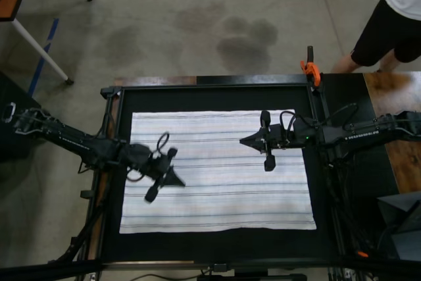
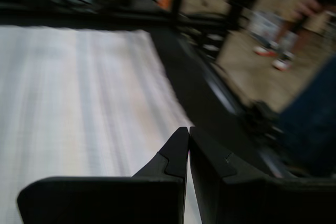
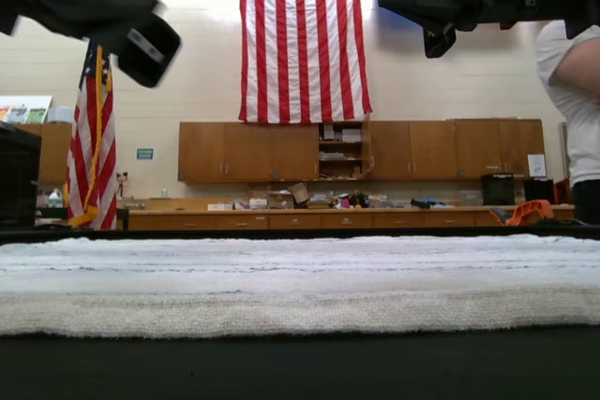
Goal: Fold the towel
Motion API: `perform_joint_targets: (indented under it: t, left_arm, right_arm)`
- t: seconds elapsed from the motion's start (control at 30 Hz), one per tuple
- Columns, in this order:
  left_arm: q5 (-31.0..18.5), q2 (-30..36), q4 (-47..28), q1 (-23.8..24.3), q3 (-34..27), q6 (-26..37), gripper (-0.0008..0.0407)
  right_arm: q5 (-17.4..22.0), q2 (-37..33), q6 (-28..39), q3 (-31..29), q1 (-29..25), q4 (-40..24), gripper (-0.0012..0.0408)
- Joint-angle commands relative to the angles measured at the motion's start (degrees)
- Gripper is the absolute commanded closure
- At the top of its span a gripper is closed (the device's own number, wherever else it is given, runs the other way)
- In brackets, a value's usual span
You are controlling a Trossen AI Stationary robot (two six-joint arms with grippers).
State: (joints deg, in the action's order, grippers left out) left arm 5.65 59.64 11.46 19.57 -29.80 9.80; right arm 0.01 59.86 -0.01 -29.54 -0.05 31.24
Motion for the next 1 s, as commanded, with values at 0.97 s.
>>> perform_joint_targets:
  t: [0.97]
  left_arm:
    - [13.2, 5.6, -26.0, 36.5, 0.0, 34.9, 0.0399]
  right_arm:
    - [0.0, 0.3, 16.6, 0.0, 0.0, -1.9, 0.0396]
